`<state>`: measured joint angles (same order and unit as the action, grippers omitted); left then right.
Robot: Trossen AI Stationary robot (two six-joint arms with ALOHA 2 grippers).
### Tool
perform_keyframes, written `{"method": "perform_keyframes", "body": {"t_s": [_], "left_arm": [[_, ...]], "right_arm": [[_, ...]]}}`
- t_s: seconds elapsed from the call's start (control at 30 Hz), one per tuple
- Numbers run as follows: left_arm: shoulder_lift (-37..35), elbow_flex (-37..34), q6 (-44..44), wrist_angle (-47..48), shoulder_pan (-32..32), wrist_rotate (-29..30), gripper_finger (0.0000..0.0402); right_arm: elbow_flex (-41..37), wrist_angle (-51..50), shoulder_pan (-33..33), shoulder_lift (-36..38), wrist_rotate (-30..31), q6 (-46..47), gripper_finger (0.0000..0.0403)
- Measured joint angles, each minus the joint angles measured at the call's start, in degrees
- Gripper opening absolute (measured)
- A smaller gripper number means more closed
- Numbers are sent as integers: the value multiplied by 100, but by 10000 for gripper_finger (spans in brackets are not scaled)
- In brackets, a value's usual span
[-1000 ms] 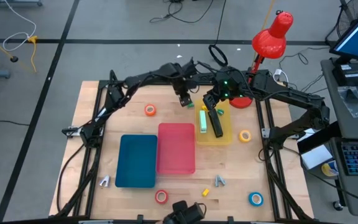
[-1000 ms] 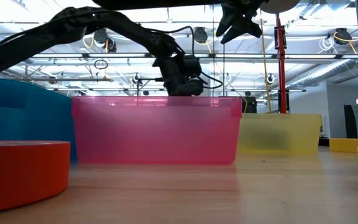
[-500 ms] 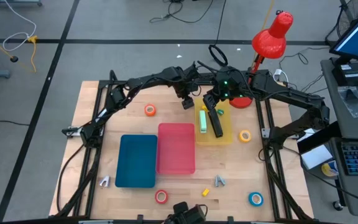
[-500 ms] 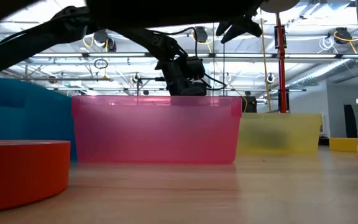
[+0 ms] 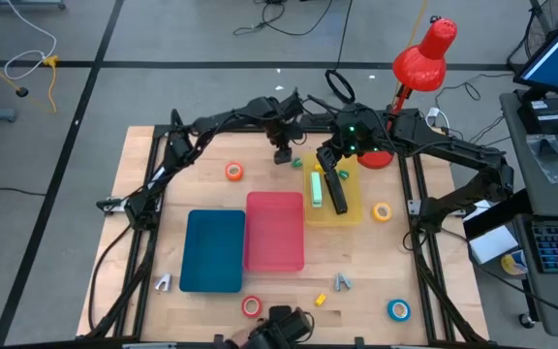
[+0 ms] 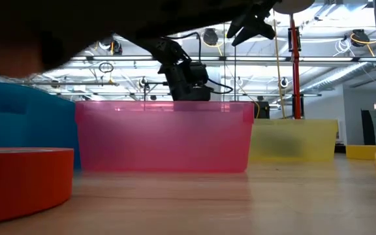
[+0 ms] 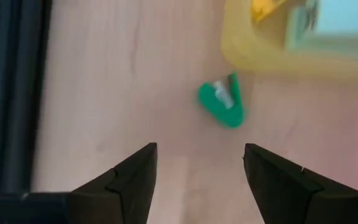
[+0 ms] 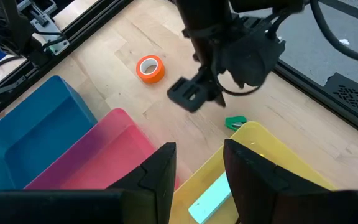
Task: Pick and place Stapler, Stapler remover, tape
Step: Put the green stapler into the yellow bin
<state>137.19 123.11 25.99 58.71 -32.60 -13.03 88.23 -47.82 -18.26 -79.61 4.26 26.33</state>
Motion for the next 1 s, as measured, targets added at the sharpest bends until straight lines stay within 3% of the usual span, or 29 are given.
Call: {"method": "perform_keyframes", "body": {"t_s": [0.2,0.37,0.63,1.0], "left_arm": [[0,-2,1721,102,-28,747,236],[0,-2,2552,105,-90,426,215],[28,-2,2389,98,-59,-529,158],[50,-2,2187,-200,155,-493,145]], "right_arm": [[-2,-22,-2,0,-1,-67,125],[-2,-36,0,0,3,-216,125],[-2,-47,-2,0,8,-365,125],[0,-45,-2,0,-1,-365,125]]}}
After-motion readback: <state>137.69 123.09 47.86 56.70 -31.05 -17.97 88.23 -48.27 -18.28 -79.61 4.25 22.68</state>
